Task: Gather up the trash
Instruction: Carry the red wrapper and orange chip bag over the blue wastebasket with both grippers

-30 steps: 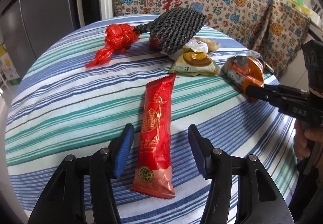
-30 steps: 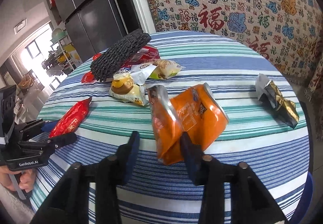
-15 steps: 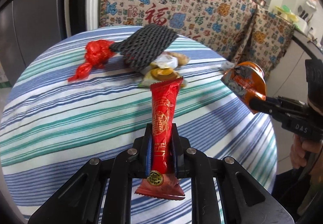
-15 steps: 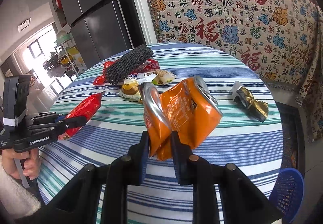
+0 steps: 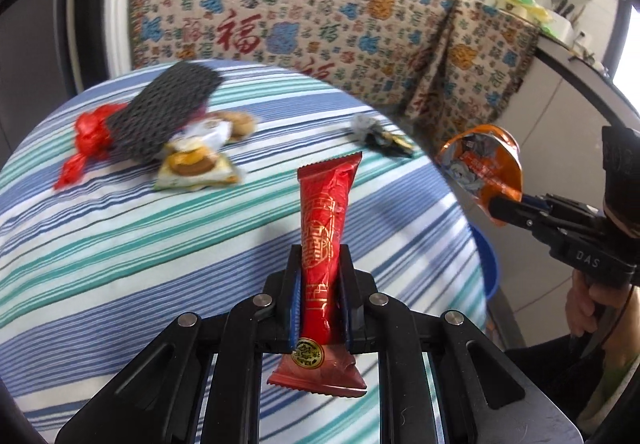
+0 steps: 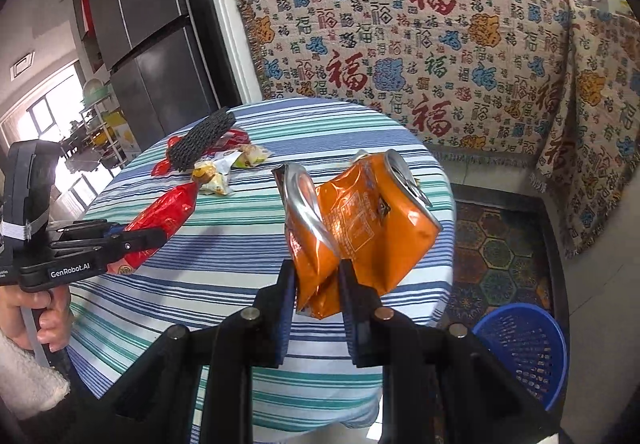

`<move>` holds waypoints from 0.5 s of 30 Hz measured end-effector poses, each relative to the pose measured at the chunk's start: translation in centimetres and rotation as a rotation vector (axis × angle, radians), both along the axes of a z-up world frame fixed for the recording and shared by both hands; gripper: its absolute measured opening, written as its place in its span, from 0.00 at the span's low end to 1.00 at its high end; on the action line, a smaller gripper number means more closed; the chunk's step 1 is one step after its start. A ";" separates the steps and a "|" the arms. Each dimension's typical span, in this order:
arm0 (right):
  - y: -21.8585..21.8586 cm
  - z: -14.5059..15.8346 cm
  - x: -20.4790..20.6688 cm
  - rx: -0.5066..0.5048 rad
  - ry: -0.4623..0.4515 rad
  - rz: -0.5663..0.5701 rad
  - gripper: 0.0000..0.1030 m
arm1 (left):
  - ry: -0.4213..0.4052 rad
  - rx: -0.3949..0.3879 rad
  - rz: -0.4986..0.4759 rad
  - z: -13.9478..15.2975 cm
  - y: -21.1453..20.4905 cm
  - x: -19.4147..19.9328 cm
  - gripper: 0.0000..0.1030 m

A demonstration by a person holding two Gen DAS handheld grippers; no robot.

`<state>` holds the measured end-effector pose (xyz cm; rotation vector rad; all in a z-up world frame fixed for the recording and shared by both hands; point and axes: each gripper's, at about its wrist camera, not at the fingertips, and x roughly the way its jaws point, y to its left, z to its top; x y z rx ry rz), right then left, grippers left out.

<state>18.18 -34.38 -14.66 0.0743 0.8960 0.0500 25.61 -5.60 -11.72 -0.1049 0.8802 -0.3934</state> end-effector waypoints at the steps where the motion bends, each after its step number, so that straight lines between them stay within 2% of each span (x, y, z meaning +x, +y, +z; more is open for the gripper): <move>1: -0.9 0.2 -0.4 0.000 -0.006 -0.020 0.21 | -0.003 -0.004 -0.015 0.3 -0.9 0.0 0.13; 15: -13.2 1.9 -7.4 -0.003 -0.042 -0.303 0.21 | 0.000 -0.062 -0.234 1.6 -15.9 0.2 0.13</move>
